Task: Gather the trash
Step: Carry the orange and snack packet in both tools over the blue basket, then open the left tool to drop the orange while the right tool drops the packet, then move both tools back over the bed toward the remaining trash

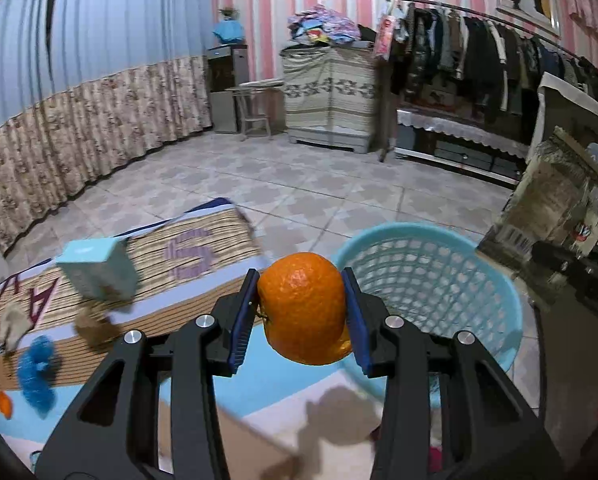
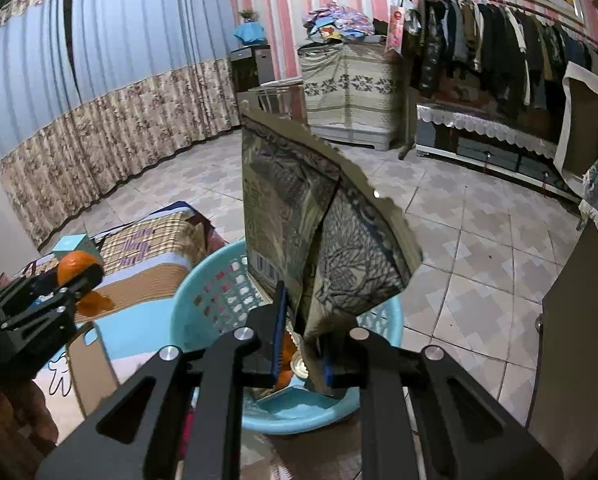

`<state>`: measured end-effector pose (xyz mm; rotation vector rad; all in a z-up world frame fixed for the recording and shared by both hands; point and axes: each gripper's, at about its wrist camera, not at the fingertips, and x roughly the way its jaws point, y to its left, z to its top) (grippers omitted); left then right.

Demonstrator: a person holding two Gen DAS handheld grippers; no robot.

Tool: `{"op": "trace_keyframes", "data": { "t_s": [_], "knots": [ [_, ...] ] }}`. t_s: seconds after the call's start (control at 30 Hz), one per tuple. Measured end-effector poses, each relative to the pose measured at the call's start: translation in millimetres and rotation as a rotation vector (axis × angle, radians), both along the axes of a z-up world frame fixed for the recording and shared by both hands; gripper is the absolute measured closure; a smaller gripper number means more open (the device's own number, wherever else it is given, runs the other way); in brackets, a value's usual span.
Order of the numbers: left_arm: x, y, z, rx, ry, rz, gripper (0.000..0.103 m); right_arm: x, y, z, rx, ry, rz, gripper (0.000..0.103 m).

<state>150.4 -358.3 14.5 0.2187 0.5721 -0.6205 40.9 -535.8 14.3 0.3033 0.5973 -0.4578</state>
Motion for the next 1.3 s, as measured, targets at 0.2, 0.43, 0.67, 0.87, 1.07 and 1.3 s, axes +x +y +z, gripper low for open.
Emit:
{"op": "trace_keyframes", "data": {
  "t_s": [0.2, 0.43, 0.67, 0.87, 1.07, 1.3],
  "knots": [
    [1, -42, -4, -0.013, 0.015, -0.049, 0.063, 2, -23, -10, 0.024, 0.011, -0.025, 0.088],
    [6, -60, -6, 0.006, 0.030, -0.069, 0.038, 11, -29, -14, 0.024, 0.019, -0.020, 0.088],
    [1, -26, 10, 0.036, -0.065, 0.022, 0.015, 18, -16, -19, 0.020, 0.028, 0.005, 0.088],
    [2, 25, 21, 0.022, -0.101, 0.118, 0.007, 31, -6, -24, 0.016, 0.049, 0.025, 0.088],
    [8, 58, 23, 0.004, -0.080, 0.166, 0.006, 52, 3, -34, 0.013, 0.092, 0.030, 0.084],
    [7, 84, 27, -0.008, -0.089, 0.190, 0.006, 67, 4, -47, 0.001, 0.158, 0.013, 0.060]
  ]
}}
